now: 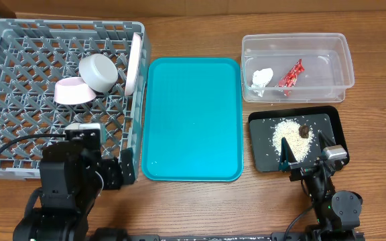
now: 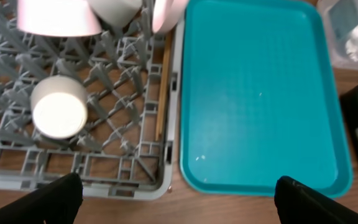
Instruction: Sort waste into correct bins and load items into the dishwasher
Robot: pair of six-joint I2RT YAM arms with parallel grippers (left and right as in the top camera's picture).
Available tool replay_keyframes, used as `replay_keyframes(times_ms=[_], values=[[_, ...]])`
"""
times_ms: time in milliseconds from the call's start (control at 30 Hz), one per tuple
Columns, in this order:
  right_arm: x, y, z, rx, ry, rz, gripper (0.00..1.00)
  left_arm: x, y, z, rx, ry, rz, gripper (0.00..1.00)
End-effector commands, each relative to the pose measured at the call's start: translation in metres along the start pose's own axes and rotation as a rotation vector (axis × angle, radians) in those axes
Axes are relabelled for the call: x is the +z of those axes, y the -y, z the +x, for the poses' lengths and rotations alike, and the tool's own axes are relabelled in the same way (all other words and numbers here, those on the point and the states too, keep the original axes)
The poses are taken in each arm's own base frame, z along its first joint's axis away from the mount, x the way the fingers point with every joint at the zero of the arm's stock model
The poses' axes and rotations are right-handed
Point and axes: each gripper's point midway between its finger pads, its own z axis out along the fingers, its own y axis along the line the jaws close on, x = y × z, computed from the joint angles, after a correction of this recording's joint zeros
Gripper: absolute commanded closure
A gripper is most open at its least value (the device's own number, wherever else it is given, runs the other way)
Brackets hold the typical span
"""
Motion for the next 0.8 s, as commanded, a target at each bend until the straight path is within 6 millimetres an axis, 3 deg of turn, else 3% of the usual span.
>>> replay_keyframes(times_ms=[0, 167, 333, 567, 767], values=[[0.000, 0.001, 0.002, -0.004, 0.001, 0.002, 0.00, -0.006, -0.008, 0.006, -0.006, 0.009, -0.042, 0.00], [0.000, 0.001, 0.002, -0.004, 0.001, 0.002, 0.00, -0.008, -0.013, 0.005, -0.002, 0.114, -0.048, 0.00], [0.000, 0.001, 0.002, -0.004, 0.001, 0.002, 0.00, 0.011, -0.025, 0.001, -0.037, 0.310, -0.067, 0.00], [0.000, 0.001, 0.002, -0.004, 0.001, 0.002, 0.00, 0.038, -0.024, 0.003, -0.017, 0.574, -0.020, 0.00], [0.000, 0.001, 0.002, -0.004, 0.001, 0.002, 0.00, 0.042, -0.024, -0.012, -0.008, 0.813, 0.004, 0.00]])
